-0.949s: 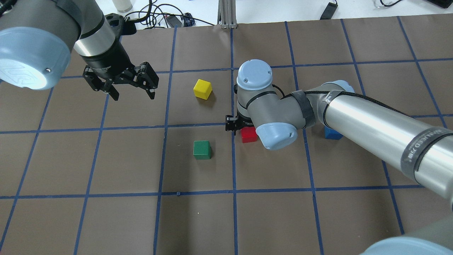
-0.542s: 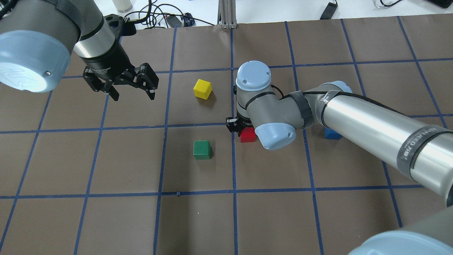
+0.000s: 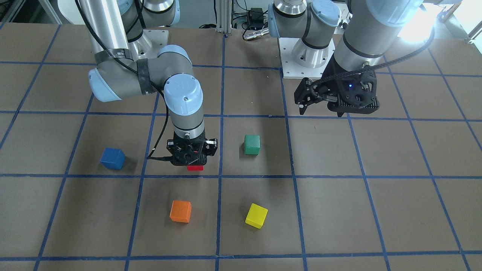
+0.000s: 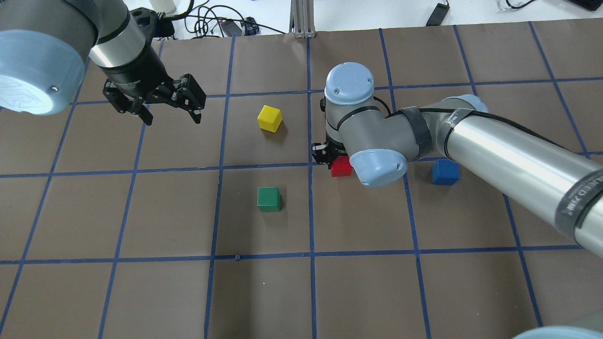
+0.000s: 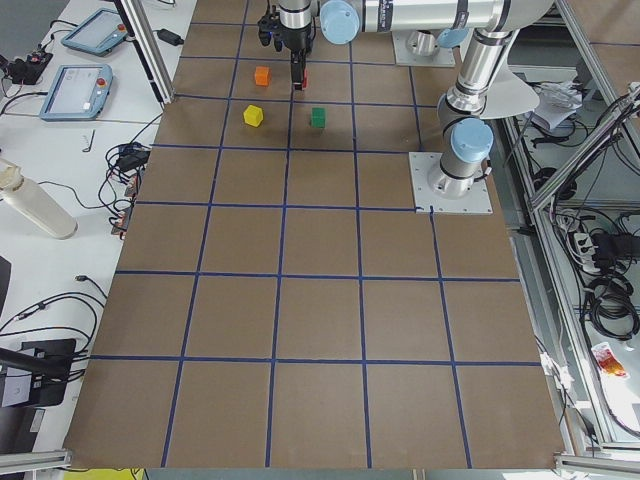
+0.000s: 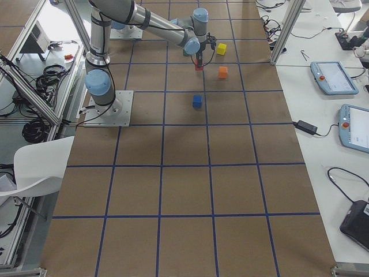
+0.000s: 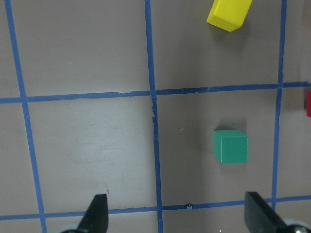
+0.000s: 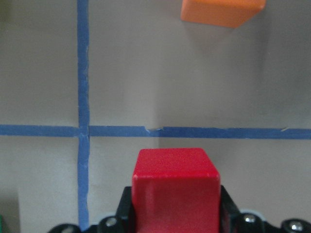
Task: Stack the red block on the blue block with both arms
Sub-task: 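Grasp the red cube with the right gripper and carry it over the blue cube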
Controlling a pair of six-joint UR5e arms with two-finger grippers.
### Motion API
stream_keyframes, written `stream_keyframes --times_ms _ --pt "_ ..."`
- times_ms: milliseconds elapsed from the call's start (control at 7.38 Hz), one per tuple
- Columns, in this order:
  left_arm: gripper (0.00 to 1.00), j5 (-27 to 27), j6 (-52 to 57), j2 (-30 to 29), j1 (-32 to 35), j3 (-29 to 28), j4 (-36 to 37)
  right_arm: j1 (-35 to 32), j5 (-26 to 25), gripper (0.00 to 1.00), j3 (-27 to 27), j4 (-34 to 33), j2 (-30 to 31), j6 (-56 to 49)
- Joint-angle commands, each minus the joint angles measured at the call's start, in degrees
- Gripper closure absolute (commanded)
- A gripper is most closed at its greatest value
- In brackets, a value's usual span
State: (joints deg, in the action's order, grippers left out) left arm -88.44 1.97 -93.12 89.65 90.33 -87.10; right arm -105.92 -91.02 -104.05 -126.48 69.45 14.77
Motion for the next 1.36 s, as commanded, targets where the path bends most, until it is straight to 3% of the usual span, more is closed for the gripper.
stream_keyframes --times_ms 0,407,949,1085,1220 --pt "0.0 -0.2 0.1 0.2 -0.1 -0.9 0.2 5.0 0.1 0.94 -0.2 6.7 6.0 -6.0" --pt "0.0 -0.2 0.1 0.3 0.0 -0.6 0.1 13.8 -0.4 0.95 -2.8 13.6 11.4 -19.1" --pt "0.0 -0.2 0.3 0.1 0.1 -0.5 0.1 26.5 -0.4 0.95 -3.8 12.7 11.8 -21.3" --pt "0.0 -0.2 0.3 0.1 0.2 -0.6 0.1 26.6 -0.6 0.95 -5.1 12.5 12.2 -20.3" --pt "0.0 -0.2 0.3 0.0 0.2 -0.6 0.1 26.7 -0.7 0.96 -7.8 7.8 12.4 -19.9"
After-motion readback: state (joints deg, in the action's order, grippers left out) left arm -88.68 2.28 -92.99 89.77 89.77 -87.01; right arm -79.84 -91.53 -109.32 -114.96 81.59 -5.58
